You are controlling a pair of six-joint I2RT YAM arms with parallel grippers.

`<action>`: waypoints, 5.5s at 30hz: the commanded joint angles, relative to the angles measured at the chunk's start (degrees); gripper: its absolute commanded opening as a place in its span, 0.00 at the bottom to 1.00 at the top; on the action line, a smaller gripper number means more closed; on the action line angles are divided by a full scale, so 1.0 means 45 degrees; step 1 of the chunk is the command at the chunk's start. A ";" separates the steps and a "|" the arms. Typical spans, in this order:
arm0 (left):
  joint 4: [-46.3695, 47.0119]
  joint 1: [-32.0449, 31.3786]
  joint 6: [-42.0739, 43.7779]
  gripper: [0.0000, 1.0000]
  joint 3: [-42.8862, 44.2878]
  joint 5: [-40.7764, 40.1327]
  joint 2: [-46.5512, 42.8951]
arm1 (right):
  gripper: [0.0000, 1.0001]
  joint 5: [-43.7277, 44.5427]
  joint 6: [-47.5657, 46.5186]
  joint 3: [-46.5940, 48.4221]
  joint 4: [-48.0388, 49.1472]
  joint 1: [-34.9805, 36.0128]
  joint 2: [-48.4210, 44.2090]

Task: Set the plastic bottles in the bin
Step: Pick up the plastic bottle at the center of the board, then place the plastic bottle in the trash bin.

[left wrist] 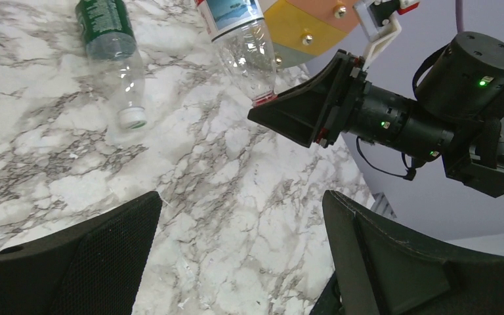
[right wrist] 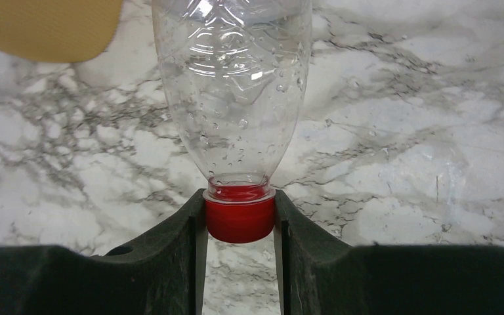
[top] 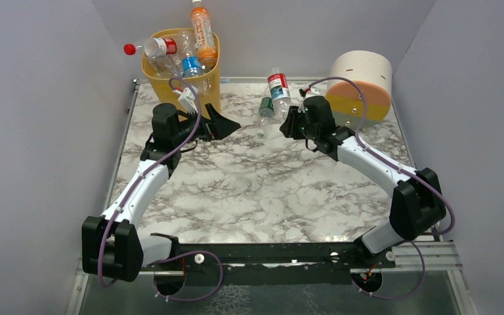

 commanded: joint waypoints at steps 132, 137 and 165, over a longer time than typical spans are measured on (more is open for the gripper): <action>0.0312 0.3108 0.8893 0.54 0.9145 -0.5825 0.5594 | 0.99 -0.2008 0.0616 -0.1477 -0.0517 0.3722 -0.4840; -0.0100 0.3040 0.8942 0.54 0.9195 -0.5487 0.5740 | 1.00 -0.2050 0.0654 -0.1615 -0.0471 0.3724 -0.4874; -0.2143 0.2973 0.8346 0.93 1.0466 -0.5959 0.6048 | 0.99 -0.2245 0.0827 -0.2050 -0.0246 0.3724 -0.4978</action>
